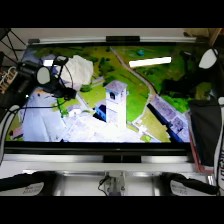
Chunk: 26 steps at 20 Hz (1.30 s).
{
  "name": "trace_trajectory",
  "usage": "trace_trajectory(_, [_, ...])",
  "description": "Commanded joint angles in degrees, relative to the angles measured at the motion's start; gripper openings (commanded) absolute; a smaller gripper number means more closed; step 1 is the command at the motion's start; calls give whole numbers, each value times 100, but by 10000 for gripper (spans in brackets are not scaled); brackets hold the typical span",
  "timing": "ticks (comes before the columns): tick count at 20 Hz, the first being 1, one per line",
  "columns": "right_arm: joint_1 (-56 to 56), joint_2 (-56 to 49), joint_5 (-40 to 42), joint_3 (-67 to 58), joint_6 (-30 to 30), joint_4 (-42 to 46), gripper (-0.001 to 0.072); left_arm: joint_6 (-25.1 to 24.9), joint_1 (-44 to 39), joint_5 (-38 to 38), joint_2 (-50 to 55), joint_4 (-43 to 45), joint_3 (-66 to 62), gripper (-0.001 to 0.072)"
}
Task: Fold the shirts.
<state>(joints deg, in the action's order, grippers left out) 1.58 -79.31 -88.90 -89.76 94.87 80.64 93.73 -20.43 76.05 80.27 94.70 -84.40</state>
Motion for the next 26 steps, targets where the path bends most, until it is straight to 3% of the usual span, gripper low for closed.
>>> trace_trajectory(1, [2,-4,-2,-4,0,-2,632,0,4,0,-4,2,2,322])
trace_trajectory(16, [2,-4,24,-4,0,-2,632,0,4,0,-4,2,2,321])
trace_trajectory(18, [2,-4,472,-4,4,-11,633,26,2,0,-4,-81,2,322])
trace_trajectory(26, [2,-11,1117,-4,-101,105,632,24,17,-1635,188,-577,2,321])
